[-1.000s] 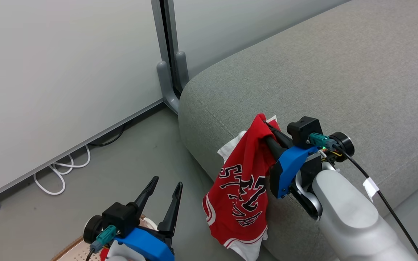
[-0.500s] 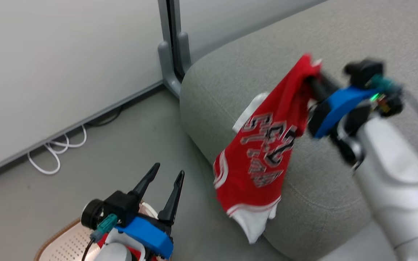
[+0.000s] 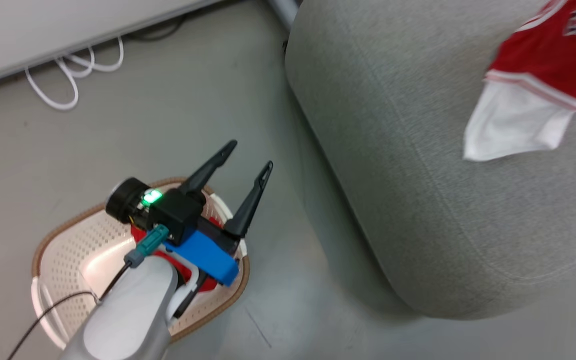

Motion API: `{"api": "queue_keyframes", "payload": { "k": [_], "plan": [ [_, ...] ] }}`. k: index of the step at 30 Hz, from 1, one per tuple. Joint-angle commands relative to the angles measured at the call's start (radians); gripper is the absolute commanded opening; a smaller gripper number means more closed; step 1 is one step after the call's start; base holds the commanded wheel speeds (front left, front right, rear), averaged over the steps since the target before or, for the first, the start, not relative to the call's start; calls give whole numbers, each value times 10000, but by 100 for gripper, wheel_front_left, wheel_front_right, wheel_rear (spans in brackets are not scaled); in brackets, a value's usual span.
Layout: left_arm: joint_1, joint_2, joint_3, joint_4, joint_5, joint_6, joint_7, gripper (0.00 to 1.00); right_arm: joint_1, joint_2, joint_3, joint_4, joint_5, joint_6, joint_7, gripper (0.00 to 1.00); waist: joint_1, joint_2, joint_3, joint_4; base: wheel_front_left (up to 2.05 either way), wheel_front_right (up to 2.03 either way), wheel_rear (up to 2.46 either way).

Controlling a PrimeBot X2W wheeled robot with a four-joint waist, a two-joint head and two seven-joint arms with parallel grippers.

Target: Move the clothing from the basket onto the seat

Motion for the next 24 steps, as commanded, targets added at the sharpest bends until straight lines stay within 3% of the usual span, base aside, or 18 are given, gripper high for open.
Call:
{"api": "queue_keyframes", "payload": {
  "k": [1, 6, 12, 19, 20, 22, 23, 24],
  "plan": [
    [-257, 139, -35, -70, 6, -37, -27, 100, -183, -94, -238, -58, -131, -3, -121, 0, -2, 0, 996, 605, 0, 0, 0],
    [-874, 414, -178, -315, 70, -37, -27, 100, 306, -213, -1206, 1, -454, -5, -211, 0, -2, 0, 1848, 876, 0, 0, 0],
    [-1030, 573, -125, -501, 191, -35, -27, 100, 1517, 564, -1897, 891, -466, -5, -750, 0, -2, 0, 2221, 1006, 0, 0, 0],
    [-844, 501, -148, -384, 200, -36, -27, 100, 2472, 1228, -1980, 2097, -477, -3, -1350, 0, -2, 0, 1951, 1208, 0, 0, 0],
    [-794, 474, -155, -353, 183, -36, -27, 100, 2550, 1227, -1943, 2202, -456, -3, -1414, 5, -2, 0, 1858, 1232, 0, 0, 0],
    [-650, 389, -107, -289, 101, -36, -27, 100, 2702, 1156, -1799, 2367, -523, -3, -1499, 59, -2, 0, 1595, 1274, 0, 0, 0],
    [-574, 306, -52, -284, 43, -36, -27, 100, 2777, 1108, -1672, 2421, -602, -3, -1518, 91, -2, 0, 1440, 1292, 0, 0, 0],
    [-484, 236, -14, -274, -1, -35, -27, 100, 2852, 1081, -1522, 2445, -646, -5, -1511, 100, -2, 0, 1289, 1309, 0, 0, 0]
  ]
}}
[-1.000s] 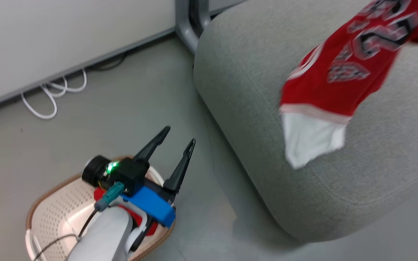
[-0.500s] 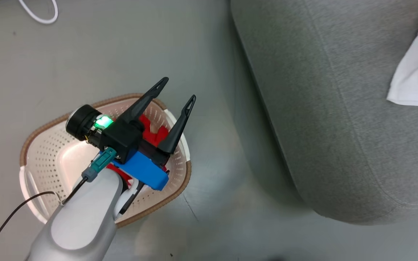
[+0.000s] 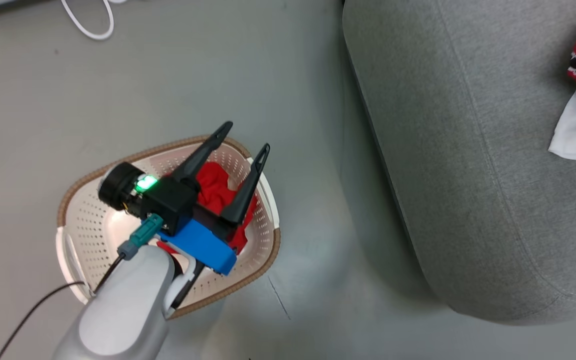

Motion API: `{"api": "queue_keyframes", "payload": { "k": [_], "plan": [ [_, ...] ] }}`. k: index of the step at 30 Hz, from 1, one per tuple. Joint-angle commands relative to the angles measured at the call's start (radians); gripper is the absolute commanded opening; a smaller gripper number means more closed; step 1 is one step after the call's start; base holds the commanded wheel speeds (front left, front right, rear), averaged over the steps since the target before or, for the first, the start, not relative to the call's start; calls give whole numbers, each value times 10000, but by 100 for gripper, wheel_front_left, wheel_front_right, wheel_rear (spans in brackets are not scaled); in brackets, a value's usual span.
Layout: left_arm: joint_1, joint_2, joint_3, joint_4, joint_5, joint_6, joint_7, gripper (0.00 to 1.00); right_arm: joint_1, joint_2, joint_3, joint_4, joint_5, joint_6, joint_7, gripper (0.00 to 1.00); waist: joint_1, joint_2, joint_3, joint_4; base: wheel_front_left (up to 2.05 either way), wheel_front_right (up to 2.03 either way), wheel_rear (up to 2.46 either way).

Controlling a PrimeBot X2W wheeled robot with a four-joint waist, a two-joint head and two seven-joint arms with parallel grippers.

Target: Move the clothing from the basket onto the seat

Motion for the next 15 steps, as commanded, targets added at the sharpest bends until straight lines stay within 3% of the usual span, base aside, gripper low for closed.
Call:
{"api": "queue_keyframes", "payload": {
  "k": [1, 7, 15],
  "plan": [
    [246, -70, 49, 83, -58, -35, -27, 100, 261, -87, 169, 45, -106, -5, -76, 100, -2, 0, -507, 73, 0, 0, 0],
    [1238, -454, 494, 337, -312, -36, -27, 100, 1002, -23, 1536, -218, -488, -7, 154, 100, -2, 0, -2024, 133, 0, 0, 0],
    [2729, -839, 1321, 734, -413, -33, -27, 100, 2635, 269, 3106, -1491, -370, -7, 91, 100, -2, 0, -4098, 381, 0, 0, 0]
  ]
}}
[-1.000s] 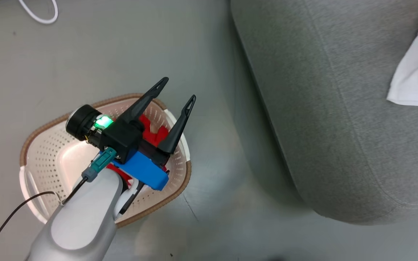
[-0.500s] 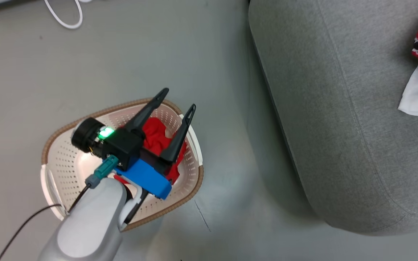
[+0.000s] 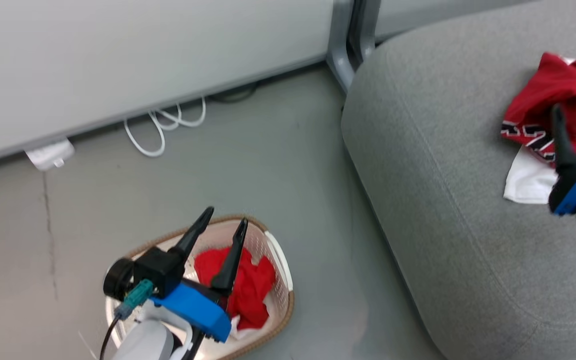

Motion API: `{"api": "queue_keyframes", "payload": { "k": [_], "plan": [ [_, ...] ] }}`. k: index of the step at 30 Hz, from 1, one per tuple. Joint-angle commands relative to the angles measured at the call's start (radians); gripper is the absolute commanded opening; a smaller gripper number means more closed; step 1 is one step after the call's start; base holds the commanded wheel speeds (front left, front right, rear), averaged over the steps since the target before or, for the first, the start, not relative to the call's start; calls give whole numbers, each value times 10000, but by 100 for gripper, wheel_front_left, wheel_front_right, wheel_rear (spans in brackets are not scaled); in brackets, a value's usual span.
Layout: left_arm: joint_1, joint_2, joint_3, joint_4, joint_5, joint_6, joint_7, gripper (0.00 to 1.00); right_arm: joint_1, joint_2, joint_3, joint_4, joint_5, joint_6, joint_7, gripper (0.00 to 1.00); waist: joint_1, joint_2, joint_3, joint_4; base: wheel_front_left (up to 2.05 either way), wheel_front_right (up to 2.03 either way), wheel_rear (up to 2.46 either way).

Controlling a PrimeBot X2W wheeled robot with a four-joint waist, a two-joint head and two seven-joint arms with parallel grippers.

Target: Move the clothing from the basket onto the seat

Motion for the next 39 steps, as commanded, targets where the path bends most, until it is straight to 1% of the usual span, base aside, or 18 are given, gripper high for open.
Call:
{"api": "queue_keyframes", "payload": {
  "k": [1, 5, 10, 16, 22, 28, 33, 39],
  "plan": [
    [340, -52, 152, 79, -1, -30, -27, 100, 525, 56, 121, -278, 51, -7, -71, 100, 3, 0, -1143, 276, 0, 0, 0],
    [919, -158, 637, 231, 37, 14, -27, 100, 1800, 422, 339, -1208, 38, -5, -19, 100, 3, 0, -1791, 570, 0, 0, 0],
    [1456, -221, 1217, 307, 137, 91, -27, 100, 3475, 1032, 54, -2759, -98, -7, -25, 100, 3, 0, -2293, 1012, 0, 0, 0],
    [1888, -316, 1963, 194, 207, 194, -25, 100, 5244, 2001, -471, -4810, -521, -7, 101, 100, 3, 0, -2533, 1584, 0, 0, 0],
    [2312, -487, 2618, 30, 230, 248, -27, 100, 6422, 2871, -570, -6303, -988, -5, 595, 100, 3, 0, -2749, 2137, 0, 0, 0],
    [2675, -639, 3029, -58, 362, 200, -27, 100, 7191, 3340, -636, -7083, -1204, -5, 843, 100, 3, 0, -2942, 2524, 0, 0, 0],
    [2752, -707, 3186, -55, 488, 128, -27, 100, 7560, 3474, -667, -7483, -1379, -5, 1030, 100, 3, 0, -2997, 2720, 0, 0, 0],
    [2764, -762, 3310, -5, 572, 124, -27, 100, 7706, 3560, -781, -7612, -1468, -5, 1100, 100, 3, 0, -3036, 2812, 0, 0, 0]
  ]
}}
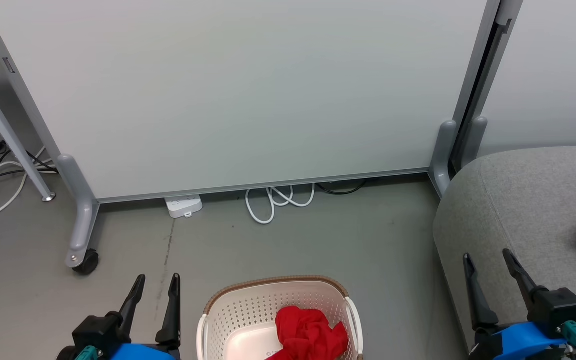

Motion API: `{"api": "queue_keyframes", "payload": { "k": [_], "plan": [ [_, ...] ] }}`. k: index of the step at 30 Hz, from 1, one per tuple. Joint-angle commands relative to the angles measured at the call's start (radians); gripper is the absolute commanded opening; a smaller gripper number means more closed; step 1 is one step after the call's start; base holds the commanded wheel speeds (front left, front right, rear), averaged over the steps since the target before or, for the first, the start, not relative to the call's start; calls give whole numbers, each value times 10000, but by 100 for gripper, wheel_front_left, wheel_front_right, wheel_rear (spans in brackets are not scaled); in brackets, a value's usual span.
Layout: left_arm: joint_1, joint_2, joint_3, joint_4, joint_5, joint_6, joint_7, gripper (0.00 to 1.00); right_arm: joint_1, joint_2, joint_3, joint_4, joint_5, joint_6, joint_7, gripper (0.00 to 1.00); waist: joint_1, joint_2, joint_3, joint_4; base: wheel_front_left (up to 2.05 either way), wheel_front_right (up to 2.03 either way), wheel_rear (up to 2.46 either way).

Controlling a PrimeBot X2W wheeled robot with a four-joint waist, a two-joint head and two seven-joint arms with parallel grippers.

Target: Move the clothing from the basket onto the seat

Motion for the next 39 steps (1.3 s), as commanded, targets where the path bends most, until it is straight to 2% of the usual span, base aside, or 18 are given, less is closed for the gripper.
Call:
{"api": "queue_keyframes", "payload": {
  "k": [1, 12, 19, 24, 30, 34, 39],
  "plan": [
    [75, 19, 48, 18, 45, -16, -27, 100, 162, 60, 0, -67, -66, -3, 54, 100, 0, -1, 2, 2, 0, 0, 0],
    [72, -38, 223, 34, 201, -85, -27, 100, 192, 123, 60, -45, -21, -3, 110, 100, 0, -1, 142, -126, 0, 0, 0],
    [-221, -57, 132, 224, 268, -107, -25, 100, -326, 23, 209, -283, 46, -5, 147, 100, 0, -1, 769, -448, 0, 0, 0],
    [-1020, -76, -139, 401, 286, -114, -25, 100, -1101, -186, 362, -677, 21, -3, 146, 100, 0, -1, 2241, -724, 0, 0, 0],
    [-2573, -77, -680, 943, 452, -149, -27, 100, -2450, -378, 556, -1032, 184, -3, 63, 100, 0, -1, 4515, -1073, 0, 0, 0],
    [-3538, -14, -1056, 1733, 573, -156, -16, 100, -3507, -441, 898, -991, 333, -3, -120, 100, 0, -1, 5792, -1523, 0, 0, 0],
    [-4495, 245, -1604, 2990, 647, -164, -15, 100, -4559, -375, 1389, -676, 460, -3, -484, 100, 0, -1, 6814, -2266, 0, 0, 0]
  ]
}}
